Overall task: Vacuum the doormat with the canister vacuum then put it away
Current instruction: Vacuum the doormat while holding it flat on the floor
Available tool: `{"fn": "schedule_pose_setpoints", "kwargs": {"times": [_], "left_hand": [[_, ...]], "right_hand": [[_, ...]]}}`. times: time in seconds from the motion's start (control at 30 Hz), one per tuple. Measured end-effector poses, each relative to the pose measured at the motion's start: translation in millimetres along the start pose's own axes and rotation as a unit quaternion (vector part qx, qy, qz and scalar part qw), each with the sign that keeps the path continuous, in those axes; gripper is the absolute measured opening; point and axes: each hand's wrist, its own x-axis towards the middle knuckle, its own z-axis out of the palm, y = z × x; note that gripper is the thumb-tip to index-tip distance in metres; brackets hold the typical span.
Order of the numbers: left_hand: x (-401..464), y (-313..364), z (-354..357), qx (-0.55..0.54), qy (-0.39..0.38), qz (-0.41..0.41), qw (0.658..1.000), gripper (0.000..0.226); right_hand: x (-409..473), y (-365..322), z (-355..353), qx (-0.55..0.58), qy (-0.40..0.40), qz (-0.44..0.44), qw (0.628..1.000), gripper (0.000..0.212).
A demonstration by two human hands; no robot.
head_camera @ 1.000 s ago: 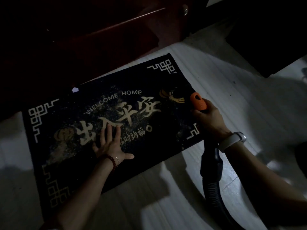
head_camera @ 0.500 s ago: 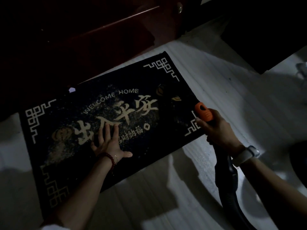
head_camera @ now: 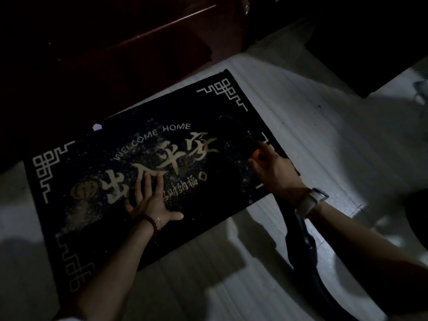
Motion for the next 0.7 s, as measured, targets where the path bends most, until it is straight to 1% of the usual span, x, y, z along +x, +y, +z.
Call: {"fn": "schedule_pose_setpoints", "kwargs": {"times": [0.07,0.2,0.23,0.33,0.4,0.47,0.5,0.6,0.63,0.7], "left_hand": [[0,0,0,0.000,0.002,0.000,1.000,0.122],[0,1,-1,0.004,0.001,-0.004,1.000,0.121],[0,1,-1,0.006,0.001,-0.005,1.000,0.121],[0,1,-1,0.006,0.000,-0.004,1.000,0.121],[0,1,-1,0.004,0.000,-0.004,1.000,0.120],[-1,1,-2,0.007,-0.003,-0.004,1.000,0.120],[-1,1,-1,0.007,-0.003,-0.003,1.000,0.120],[-2,2,-2,0.003,-0.002,-0.006,1.000,0.120],[-2,3,-2,0.003,-0.001,-0.007,1.000,0.120],[-1,3,-2,0.006,0.001,-0.008,1.000,0.120]], "right_hand": [[1,11,-11,-0.004,0.009,0.023,1.000,0.052],[18,26,-35,0.025,0.069,0.062,0.995,0.046],[16,24,-33,0.037,0.061,0.055,0.996,0.047],[-12,8,-8,0.055,-0.020,0.007,0.998,0.050],[-35,1,3,0.076,-0.066,-0.007,0.995,0.050],[-41,3,-2,0.100,-0.075,-0.003,0.992,0.048],[-36,7,-9,0.111,-0.062,0.001,0.992,0.048],[-3,23,-30,0.103,0.028,0.032,0.994,0.043],[5,24,-33,0.100,0.045,0.045,0.993,0.042],[4,20,-25,0.093,0.038,0.051,0.994,0.043]]}}
